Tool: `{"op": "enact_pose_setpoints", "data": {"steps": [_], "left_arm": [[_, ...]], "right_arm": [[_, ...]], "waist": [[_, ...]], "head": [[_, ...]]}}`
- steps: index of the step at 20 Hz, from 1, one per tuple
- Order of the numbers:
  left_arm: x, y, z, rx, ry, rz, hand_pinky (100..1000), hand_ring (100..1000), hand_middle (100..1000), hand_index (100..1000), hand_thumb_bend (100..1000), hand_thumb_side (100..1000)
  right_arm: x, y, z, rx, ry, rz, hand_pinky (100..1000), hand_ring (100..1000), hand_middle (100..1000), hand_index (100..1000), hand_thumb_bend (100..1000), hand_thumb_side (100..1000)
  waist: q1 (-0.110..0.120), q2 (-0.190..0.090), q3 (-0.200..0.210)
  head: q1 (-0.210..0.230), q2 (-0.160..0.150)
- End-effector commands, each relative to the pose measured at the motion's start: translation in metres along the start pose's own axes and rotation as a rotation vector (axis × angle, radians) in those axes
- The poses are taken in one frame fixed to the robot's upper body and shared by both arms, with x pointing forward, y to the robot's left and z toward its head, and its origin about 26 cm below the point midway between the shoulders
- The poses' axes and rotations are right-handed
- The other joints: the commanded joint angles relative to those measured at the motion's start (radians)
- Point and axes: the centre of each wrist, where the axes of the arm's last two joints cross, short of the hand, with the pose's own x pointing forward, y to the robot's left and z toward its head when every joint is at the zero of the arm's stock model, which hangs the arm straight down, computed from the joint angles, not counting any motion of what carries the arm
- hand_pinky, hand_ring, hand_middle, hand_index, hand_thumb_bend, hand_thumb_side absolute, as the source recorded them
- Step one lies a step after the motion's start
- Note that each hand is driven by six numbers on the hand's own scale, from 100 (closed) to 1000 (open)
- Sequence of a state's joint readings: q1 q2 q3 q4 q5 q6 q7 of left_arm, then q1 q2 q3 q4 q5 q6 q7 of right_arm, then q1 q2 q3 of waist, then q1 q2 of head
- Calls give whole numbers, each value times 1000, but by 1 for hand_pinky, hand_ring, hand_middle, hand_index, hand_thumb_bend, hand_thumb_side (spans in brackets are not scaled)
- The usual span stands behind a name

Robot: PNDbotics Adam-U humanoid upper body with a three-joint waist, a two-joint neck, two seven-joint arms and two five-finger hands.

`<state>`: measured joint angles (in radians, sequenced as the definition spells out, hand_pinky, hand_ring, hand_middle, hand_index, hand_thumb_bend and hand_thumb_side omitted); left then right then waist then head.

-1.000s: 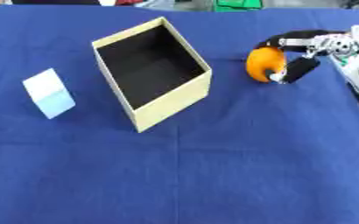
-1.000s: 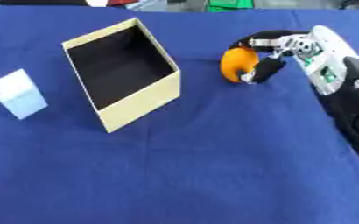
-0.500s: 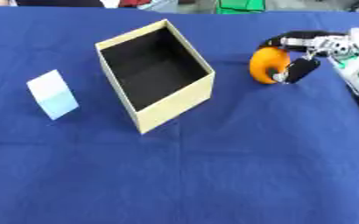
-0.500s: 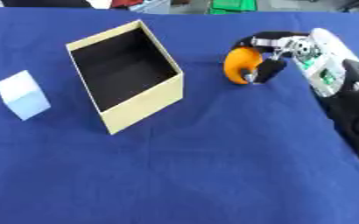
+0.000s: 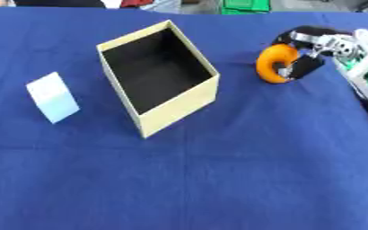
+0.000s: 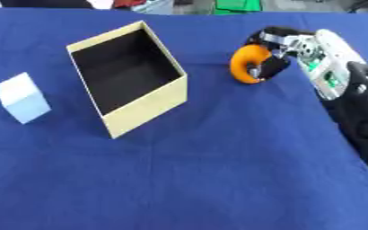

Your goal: Pick up objects on the table and place them in the box.

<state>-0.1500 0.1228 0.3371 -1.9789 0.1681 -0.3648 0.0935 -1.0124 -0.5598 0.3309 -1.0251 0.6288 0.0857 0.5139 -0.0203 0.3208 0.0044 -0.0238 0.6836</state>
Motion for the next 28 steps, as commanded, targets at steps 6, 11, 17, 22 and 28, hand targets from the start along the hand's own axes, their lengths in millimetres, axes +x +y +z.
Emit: {"op": "enact_pose_setpoints", "data": {"steps": [6,11,17,22,28], "left_arm": [[6,-1,-7,-16,-33,1,722,552,527,740,324,976],[6,-1,-7,-16,-32,-1,723,553,526,739,327,979],[6,0,-6,-15,-31,-2,723,553,526,738,328,980],[6,-1,-6,-16,-29,1,723,554,527,739,326,979],[6,-2,-5,-18,-26,7,723,554,527,739,325,978]], "right_arm": [[10,-28,8,-125,4,12,850,931,641,760,100,100],[18,-40,11,-171,-2,34,850,926,642,754,100,100],[33,-55,14,-235,-17,82,850,920,648,744,100,100],[62,-70,14,-303,-73,131,845,906,652,740,100,100],[118,-81,9,-373,-183,199,840,896,655,739,100,100]], "waist": [[0,-23,-4],[-1,-25,-8],[-1,-26,-6],[0,-28,-1],[5,-32,12]], "head": [[-2,-11],[-1,-10],[-2,-5],[-5,-1],[-14,2]]}}
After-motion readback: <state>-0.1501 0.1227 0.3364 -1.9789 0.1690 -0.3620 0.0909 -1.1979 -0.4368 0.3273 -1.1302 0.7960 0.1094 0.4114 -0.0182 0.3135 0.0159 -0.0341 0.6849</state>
